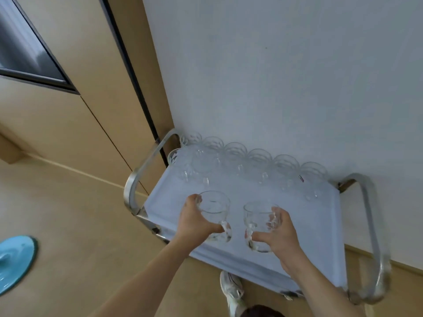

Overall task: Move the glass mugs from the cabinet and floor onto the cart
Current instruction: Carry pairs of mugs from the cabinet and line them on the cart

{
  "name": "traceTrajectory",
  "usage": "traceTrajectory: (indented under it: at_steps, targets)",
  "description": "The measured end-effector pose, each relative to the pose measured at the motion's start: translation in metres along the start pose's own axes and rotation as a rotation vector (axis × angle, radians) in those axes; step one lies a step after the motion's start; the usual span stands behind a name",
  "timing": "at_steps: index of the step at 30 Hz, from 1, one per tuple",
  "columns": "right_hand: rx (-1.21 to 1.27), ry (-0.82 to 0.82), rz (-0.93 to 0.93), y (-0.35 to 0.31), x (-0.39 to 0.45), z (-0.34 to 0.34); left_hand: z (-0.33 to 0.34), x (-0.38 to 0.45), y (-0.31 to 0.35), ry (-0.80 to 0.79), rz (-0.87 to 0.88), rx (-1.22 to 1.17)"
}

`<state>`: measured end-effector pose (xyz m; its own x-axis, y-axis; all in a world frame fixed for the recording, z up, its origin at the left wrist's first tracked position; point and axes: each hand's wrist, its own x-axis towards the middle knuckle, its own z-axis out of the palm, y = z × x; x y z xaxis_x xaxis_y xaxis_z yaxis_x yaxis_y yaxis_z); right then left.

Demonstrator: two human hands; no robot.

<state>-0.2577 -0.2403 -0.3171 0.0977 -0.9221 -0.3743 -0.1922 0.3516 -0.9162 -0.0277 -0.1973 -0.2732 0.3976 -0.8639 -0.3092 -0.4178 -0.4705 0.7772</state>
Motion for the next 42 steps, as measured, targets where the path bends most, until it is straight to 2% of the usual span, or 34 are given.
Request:
traceTrajectory:
  at_steps: [11, 16, 22, 27, 32, 36, 42]
  targets:
    - [-0.115, 0.006, 0.037, 0.018, 0.068, -0.002, 0.044, 0.073, 0.017, -0.096, 0.058, 0.348]
    - [-0.182, 0.045, -0.058, 0.026, 0.091, -0.004, 0.062, 0.099, 0.019, -0.110, 0.052, 0.352]
    - [-0.181, 0.042, -0.024, 0.028, 0.104, -0.007, 0.074, 0.124, 0.021, -0.124, 0.072, 0.344]
    - [-0.277, 0.054, -0.042, 0.026, 0.119, -0.009, 0.075, 0.140, 0.025, -0.230, 0.181, 0.497]
    - [-0.424, 0.053, -0.152, 0.033, 0.133, -0.013, 0.077, 0.149, 0.031, -0.038, 0.399, 0.900]
    - [-0.565, 0.067, -0.229, 0.031, 0.146, -0.013, 0.075, 0.161, 0.030, 0.037, 0.475, 0.978]
    - [-0.519, 0.087, -0.254, 0.029, 0.158, -0.010, 0.073, 0.179, 0.033, 0.052, 0.477, 1.033]
